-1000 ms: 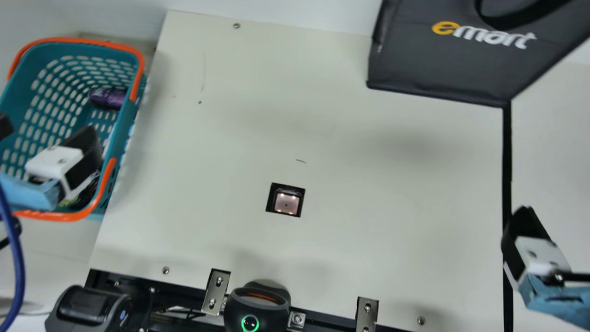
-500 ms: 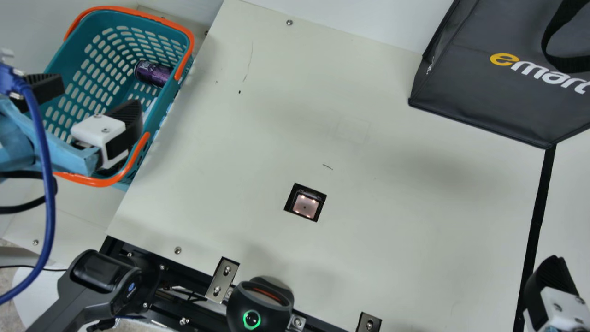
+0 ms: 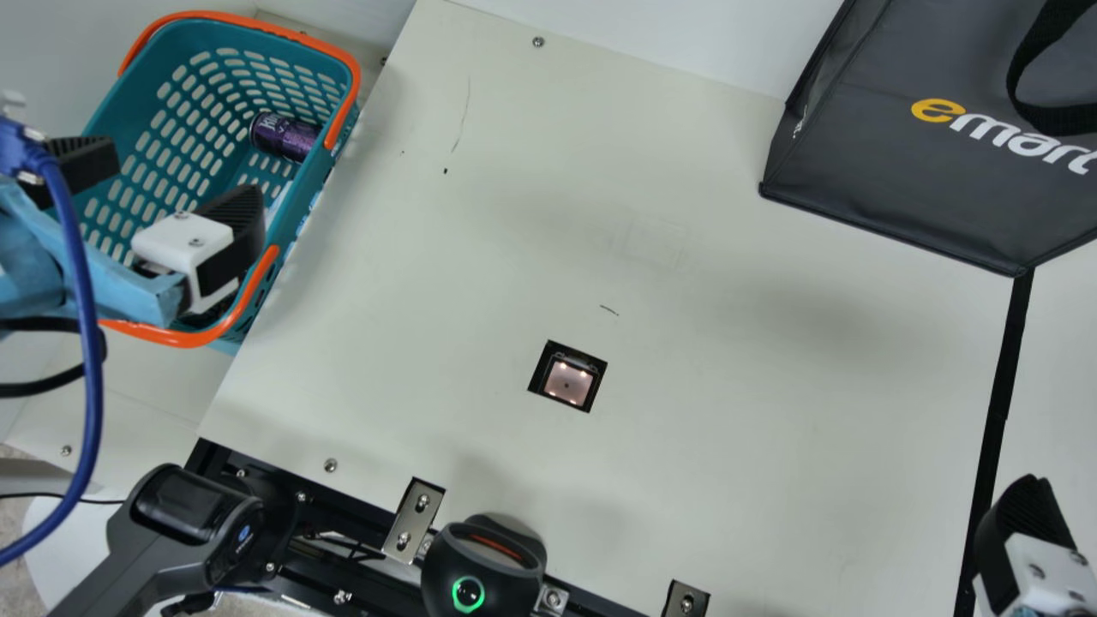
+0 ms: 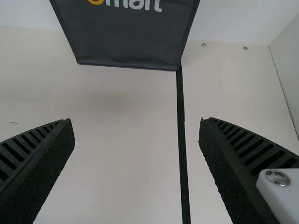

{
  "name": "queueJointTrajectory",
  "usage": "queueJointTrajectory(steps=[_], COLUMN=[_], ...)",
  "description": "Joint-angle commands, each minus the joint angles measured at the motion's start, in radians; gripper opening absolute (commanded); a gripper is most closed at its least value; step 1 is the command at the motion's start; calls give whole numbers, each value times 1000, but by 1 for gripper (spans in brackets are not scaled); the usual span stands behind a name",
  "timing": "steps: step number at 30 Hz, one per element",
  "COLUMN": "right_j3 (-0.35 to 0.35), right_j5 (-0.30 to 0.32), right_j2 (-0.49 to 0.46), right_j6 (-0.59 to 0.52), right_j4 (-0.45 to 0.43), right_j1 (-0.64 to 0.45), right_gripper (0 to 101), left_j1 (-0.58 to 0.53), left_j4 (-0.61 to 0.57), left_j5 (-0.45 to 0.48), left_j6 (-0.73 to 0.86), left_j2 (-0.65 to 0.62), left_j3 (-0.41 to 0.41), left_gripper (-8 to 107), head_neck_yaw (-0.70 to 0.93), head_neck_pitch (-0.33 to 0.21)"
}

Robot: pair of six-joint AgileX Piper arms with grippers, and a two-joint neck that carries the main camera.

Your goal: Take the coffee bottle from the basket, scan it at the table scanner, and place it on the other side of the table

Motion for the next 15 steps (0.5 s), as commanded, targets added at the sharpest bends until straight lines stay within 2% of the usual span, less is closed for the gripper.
queueJointTrajectory(steps=[1,9,15], right_j3=[0,0,0], right_j5=[0,0,0], right_j2=[0,0,0], right_j6=[0,0,0], right_j4=[0,0,0], right_j1=[0,0,0], right_gripper=[95,95,95], left_j1=[0,27,103], left_j4=[0,23,32], left_j5=[0,-15,-43], left_j6=[0,-36,-96], left_j2=[0,5,23], left_j3=[0,11,32], left_gripper=[90,90,90], head_neck_yaw=[4,4,4], head_neck_pitch=[-30,-30,-30])
